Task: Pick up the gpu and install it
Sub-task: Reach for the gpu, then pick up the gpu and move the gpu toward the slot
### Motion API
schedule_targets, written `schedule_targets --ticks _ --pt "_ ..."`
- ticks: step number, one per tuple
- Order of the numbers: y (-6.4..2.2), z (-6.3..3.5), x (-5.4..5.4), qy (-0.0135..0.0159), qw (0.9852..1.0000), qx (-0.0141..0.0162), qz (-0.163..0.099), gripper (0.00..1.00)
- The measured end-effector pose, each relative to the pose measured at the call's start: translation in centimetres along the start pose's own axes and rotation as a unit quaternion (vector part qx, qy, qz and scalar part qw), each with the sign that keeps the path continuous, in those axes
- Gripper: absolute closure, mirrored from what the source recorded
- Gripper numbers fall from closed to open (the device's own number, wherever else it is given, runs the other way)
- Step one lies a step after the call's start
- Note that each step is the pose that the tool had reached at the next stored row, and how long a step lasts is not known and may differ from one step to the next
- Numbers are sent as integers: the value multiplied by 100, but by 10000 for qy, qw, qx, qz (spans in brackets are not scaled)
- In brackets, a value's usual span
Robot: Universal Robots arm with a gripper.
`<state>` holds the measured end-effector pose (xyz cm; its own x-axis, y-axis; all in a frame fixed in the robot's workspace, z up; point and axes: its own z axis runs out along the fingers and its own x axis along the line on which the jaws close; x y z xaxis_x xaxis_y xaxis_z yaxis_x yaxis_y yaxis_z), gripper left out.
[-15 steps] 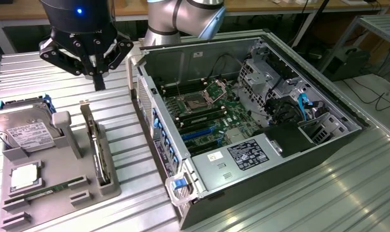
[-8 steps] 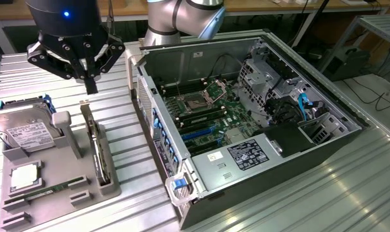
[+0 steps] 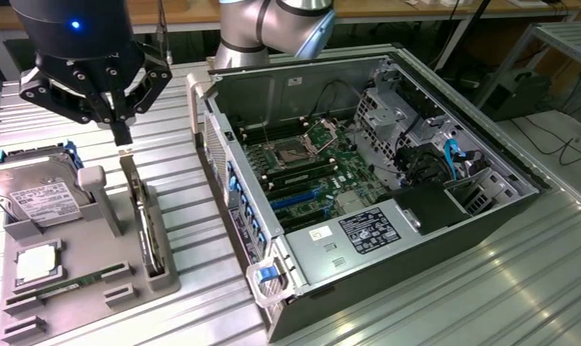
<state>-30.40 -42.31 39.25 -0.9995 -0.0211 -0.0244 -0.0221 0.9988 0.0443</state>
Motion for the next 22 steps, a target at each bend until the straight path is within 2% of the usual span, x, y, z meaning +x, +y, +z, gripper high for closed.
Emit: schedule_targets --ticks 3,14,15,16,17,18,19,20,22 --pt "-6 0 31 0 10000 -1 -4 89" --pt "-6 -1 32 0 10000 0 -4 89" --pt "-6 -1 32 0 10000 0 -4 83" --pt "-6 -1 32 0 10000 0 -4 58" --pt "-6 0 32 0 10000 0 -4 40" --pt "-7 0 32 0 10000 0 -4 35" --pt "-10 3 32 0 10000 2 -5 35" --pt "-23 9 32 2 10000 2 -30 28" --pt "-35 31 33 13 9999 0 -112 28"
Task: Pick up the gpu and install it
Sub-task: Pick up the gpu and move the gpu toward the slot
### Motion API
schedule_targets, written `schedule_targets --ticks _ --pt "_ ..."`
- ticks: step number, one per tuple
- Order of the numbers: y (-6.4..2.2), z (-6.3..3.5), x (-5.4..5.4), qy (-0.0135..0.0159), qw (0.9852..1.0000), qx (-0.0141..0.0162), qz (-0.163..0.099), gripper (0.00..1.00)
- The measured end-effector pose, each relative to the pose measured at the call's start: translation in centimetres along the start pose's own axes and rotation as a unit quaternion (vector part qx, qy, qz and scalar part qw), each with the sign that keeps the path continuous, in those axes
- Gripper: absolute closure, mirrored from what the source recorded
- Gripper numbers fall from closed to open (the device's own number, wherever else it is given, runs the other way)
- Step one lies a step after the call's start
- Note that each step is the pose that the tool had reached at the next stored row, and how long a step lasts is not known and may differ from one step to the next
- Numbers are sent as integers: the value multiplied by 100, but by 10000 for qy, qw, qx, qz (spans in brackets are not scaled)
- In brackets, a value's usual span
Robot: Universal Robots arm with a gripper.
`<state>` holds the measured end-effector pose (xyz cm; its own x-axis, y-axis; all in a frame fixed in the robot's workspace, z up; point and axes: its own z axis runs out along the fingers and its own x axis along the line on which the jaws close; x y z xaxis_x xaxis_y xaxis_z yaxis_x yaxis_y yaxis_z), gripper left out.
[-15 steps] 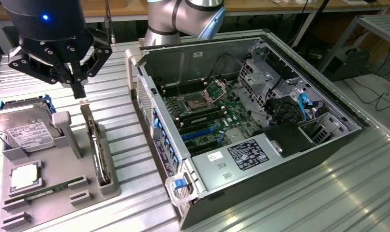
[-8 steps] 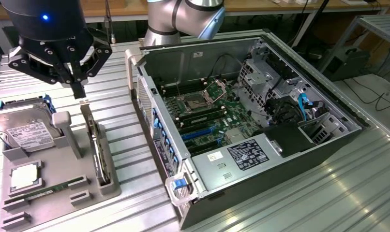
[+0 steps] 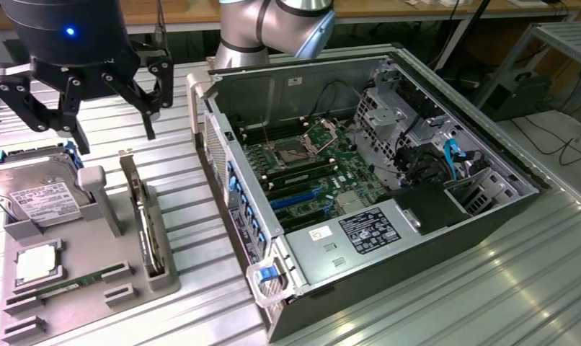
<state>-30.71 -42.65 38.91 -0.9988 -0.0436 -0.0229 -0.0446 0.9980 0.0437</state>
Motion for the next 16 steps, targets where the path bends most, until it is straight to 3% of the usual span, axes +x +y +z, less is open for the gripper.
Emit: schedule_targets --ticks 2,10,16 --pt "-28 37 2 14 10000 -1 -64 28" --pt "-87 189 5 7 10000 1 83 28" --pt "-218 296 13 6 10000 1 95 28"
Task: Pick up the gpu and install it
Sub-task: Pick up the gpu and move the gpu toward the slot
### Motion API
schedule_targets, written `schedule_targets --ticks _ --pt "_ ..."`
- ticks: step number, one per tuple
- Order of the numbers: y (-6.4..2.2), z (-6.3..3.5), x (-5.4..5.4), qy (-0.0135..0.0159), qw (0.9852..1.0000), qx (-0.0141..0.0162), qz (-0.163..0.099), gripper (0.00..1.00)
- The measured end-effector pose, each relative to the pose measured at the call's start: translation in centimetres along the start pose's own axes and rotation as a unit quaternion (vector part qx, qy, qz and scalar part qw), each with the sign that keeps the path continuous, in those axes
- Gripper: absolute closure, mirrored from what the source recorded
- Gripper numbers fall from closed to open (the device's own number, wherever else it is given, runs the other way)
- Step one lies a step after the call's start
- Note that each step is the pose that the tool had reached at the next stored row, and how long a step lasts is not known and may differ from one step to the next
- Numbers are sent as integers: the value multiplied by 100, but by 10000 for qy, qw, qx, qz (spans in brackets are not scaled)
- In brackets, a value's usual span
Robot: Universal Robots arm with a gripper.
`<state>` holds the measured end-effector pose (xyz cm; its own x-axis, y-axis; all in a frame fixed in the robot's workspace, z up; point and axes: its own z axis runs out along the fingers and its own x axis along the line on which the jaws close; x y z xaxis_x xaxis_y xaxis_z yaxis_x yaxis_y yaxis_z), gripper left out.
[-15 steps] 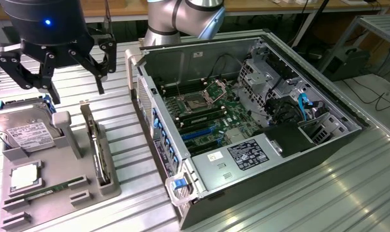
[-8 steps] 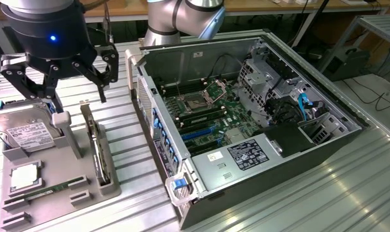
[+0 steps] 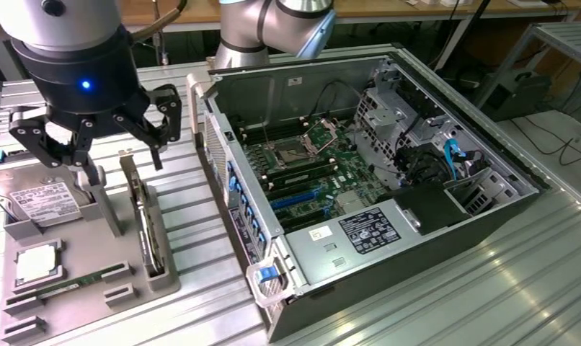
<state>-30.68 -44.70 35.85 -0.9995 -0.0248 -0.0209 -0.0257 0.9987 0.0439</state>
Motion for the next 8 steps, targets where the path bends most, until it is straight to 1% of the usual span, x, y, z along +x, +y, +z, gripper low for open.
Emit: schedule_targets --ticks 4,7,8 --pt "-5 87 3 1 10000 1 0 28" --pt "-7 119 3 1 10000 0 0 28" --pt "-9 148 4 1 10000 -1 0 28"
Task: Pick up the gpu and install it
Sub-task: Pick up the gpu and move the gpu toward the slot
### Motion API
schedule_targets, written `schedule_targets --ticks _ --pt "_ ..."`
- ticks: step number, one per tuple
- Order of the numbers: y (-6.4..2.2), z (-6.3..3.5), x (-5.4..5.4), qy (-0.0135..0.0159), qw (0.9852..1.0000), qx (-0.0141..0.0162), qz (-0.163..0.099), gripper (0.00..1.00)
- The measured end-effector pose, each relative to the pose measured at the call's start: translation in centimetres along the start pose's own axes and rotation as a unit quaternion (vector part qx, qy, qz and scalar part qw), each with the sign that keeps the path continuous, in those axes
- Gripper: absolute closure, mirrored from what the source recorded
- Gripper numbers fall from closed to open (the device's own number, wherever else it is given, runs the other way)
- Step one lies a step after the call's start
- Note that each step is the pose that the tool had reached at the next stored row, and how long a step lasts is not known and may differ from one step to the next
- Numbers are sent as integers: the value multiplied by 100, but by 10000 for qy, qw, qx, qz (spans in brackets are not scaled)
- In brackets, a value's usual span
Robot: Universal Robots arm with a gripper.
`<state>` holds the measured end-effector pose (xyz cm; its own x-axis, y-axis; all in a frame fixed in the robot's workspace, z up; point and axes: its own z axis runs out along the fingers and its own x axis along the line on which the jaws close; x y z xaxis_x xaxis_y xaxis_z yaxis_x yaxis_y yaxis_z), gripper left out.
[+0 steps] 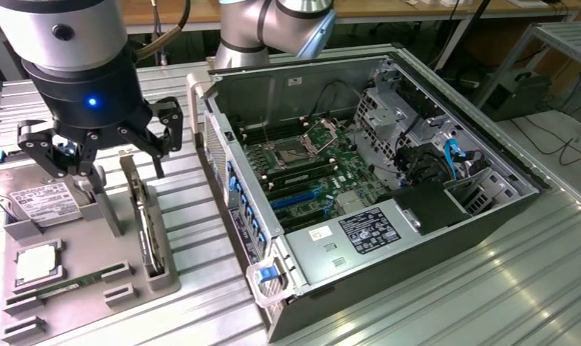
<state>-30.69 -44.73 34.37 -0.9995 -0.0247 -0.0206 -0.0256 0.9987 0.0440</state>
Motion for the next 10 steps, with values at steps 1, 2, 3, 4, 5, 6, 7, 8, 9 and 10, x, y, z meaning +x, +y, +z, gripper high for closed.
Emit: schedule_targets --ticks 1,2,3,4,5,6,7,8,9,10 --pt "-1 17 0 0 10000 -1 0 28" --pt "-1 35 1 -1 10000 -3 0 28" --pt "-2 49 1 -1 10000 -3 0 28" --pt "-3 67 1 -1 10000 -3 0 28" --pt "-4 86 1 0 10000 -3 0 28" --pt "-5 104 2 0 10000 -3 0 28" --pt "-6 126 2 0 10000 -3 0 28" --pt "-7 145 3 0 10000 -3 0 28" --pt "-8 171 3 0 10000 -3 0 28" --pt "-9 191 4 0 10000 -3 0 28"
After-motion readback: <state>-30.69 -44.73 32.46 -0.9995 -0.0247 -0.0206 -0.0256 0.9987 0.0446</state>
